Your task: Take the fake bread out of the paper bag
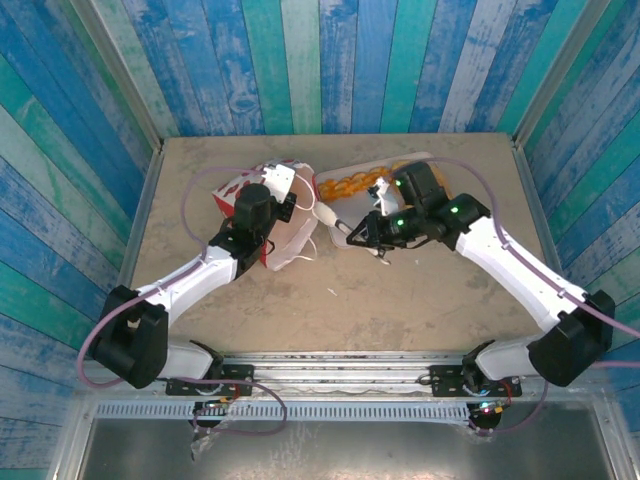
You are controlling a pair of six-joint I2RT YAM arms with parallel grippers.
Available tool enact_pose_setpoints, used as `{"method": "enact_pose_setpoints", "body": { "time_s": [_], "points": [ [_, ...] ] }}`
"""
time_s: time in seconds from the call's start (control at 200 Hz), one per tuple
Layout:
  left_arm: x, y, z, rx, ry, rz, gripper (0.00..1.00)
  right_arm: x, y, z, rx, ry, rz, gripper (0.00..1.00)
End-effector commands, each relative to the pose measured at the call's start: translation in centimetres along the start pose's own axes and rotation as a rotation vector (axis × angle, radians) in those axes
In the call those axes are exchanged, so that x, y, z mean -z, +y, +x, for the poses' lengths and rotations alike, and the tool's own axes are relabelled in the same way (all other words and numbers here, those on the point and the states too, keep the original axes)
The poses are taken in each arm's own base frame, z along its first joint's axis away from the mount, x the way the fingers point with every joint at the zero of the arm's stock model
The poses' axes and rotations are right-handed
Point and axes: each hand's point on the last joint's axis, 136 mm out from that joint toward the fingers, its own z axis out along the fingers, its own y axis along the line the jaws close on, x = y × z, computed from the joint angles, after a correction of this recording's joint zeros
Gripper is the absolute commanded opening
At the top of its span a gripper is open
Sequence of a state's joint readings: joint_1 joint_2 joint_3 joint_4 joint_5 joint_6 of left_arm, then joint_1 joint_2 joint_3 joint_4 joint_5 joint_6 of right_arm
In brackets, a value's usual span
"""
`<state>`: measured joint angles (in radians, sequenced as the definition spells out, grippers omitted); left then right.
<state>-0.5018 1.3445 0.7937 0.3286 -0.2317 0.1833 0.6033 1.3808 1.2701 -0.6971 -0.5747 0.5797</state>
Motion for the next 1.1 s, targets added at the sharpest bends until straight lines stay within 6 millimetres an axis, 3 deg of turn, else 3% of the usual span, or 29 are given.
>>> {"method": "enact_pose_setpoints", "body": {
  "time_s": [0.0,0.15,0.361,0.636,0.847,1.092],
  "points": [
    [0.8,0.4,-3.1,0.024,-0.08,0.008,0.0,-0.7,0.7,-0.1,0.037,0.005,0.02,0.22],
    [0.8,0.0,-3.2,0.038,-0.086,0.031,0.0,-2.0,1.3,-0.5,0.066,0.007,0.032,0.24],
    [0.8,-1.0,-3.6,0.049,-0.102,0.093,0.0,-4.1,0.8,-2.6,0.05,-0.026,0.106,0.28],
    [0.7,-1.0,-3.5,0.061,-0.088,0.092,0.0,-7.6,2.1,-4.5,0.083,-0.016,0.138,0.33],
    [0.7,-0.9,-3.6,0.069,-0.081,0.087,0.0,-10.2,2.4,-4.4,0.106,0.02,0.157,0.37],
    [0.6,-0.6,-3.5,0.086,-0.063,0.07,0.0,-12.5,1.1,-4.2,0.134,0.044,0.228,0.4]
  ]
}}
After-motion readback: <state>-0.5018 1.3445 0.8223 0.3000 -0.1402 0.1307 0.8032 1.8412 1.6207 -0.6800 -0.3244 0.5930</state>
